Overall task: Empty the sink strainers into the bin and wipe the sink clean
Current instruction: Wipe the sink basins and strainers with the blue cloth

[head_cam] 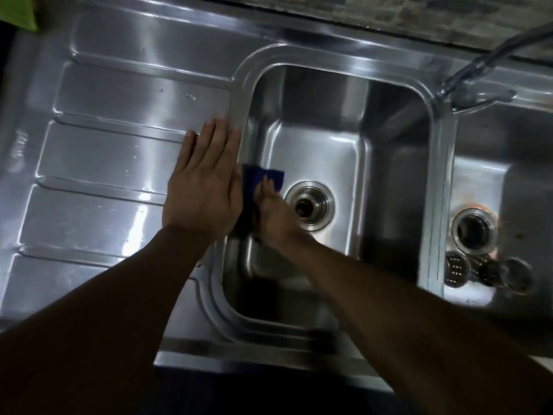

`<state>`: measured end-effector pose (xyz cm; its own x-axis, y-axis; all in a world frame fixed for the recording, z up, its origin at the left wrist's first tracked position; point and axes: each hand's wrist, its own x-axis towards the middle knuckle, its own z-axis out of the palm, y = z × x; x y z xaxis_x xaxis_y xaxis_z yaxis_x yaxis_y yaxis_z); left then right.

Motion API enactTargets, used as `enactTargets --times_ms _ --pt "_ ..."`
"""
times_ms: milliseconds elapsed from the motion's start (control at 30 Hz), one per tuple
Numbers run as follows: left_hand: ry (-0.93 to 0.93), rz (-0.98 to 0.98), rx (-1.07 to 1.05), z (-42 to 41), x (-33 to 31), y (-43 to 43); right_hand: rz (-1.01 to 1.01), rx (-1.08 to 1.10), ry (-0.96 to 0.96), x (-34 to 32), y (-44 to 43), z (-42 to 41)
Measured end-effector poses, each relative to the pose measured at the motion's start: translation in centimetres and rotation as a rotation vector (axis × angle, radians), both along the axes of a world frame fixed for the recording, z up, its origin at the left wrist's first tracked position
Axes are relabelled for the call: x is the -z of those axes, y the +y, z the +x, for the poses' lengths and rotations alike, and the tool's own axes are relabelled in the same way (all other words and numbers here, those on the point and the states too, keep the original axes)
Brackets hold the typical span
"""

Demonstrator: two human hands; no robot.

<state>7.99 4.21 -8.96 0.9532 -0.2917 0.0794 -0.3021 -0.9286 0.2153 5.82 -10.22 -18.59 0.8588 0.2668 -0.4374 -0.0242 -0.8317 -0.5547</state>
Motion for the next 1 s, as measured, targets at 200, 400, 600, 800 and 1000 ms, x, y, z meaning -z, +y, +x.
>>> enactTargets --times_ms 200,400,600,800,1000 --pt "-0.030 -0.005 -0.004 -0.1 -0.3 -0.2 0.100 -0.224 0.205 -0.8 -2.9 -7.7" --pt "-0.002 -0.024 -0.001 -0.2 -0.5 -0.3 -0.094 -0.372 0.287 -0.6 -6.9 -9.7" --pt "0.042 -0.044 -0.010 -0.2 -0.8 -0.1 -0.525 -0.039 0.138 0.4 -11.9 -5.7" --pt "0.076 -0.050 -0.010 -0.2 -1.0 -0.1 -0.625 0.050 0.058 0.5 -13.7 7.5" --pt "0.071 -0.035 -0.006 -0.1 -1.0 -0.1 -0.568 -0.016 0.111 -1.1 -12.6 3.3"
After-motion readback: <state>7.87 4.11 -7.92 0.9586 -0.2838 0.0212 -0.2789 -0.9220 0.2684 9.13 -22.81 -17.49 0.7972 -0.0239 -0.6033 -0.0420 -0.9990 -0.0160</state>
